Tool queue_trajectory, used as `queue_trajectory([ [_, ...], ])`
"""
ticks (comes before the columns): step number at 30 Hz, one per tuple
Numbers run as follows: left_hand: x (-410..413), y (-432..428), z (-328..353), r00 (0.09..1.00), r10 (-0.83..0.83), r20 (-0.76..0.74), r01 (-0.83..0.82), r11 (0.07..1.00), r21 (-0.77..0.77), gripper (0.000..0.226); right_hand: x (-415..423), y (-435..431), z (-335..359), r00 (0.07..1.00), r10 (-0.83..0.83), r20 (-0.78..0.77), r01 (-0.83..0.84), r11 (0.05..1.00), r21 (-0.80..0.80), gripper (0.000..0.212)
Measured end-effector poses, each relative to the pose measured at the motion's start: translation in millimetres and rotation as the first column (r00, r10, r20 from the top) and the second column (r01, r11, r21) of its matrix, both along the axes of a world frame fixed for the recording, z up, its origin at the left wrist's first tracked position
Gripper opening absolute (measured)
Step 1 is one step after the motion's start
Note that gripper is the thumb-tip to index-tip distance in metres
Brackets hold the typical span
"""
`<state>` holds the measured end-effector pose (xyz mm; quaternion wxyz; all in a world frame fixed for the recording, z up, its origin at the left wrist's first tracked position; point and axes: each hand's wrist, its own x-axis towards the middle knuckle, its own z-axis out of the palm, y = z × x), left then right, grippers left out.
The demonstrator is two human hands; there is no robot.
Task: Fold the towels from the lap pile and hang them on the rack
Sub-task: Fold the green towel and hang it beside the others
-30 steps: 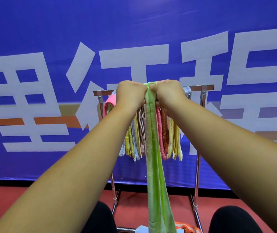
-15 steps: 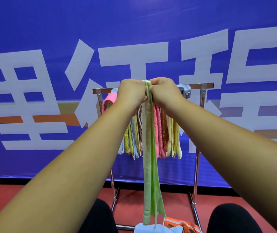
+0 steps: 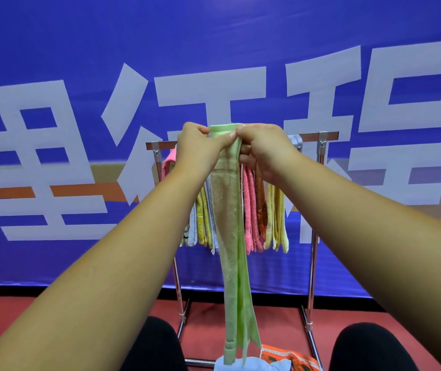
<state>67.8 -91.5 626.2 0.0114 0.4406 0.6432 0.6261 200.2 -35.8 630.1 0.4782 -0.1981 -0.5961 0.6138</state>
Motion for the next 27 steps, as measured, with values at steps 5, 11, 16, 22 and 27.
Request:
queue_trajectory([
  [5, -8, -8, -12, 0.950, -0.240, 0.201, 0.261, 0.961, -0.088, 0.075, 1, 12, 2, 1.000, -0.009, -0.012, 0.009, 0.999, -0.042, 0.027],
  [11, -12, -16, -31, 0.754, -0.508, 0.416, 0.603, 0.787, -0.132, 0.046, 7, 11, 16, 0.995, 0.036, -0.093, -0.044, 0.995, -0.086, 0.032],
  [16, -4, -22, -37, 0.673, -0.552, 0.492, 0.688, 0.712, -0.140, 0.040, 16, 15, 17, 0.991, 0.056, -0.125, -0.071, 0.990, -0.121, 0.032],
  [22, 9, -25, -23, 0.645, -0.602, 0.471, 0.704, 0.708, -0.060, 0.031, 24, 25, -3, 0.999, 0.051, 0.019, -0.045, 0.971, -0.235, 0.026],
  [27, 6, -16, -9, 0.661, -0.564, 0.495, 0.652, 0.758, -0.006, 0.043, 34, 14, -41, 0.847, 0.205, 0.490, -0.109, 0.970, -0.217, 0.026],
])
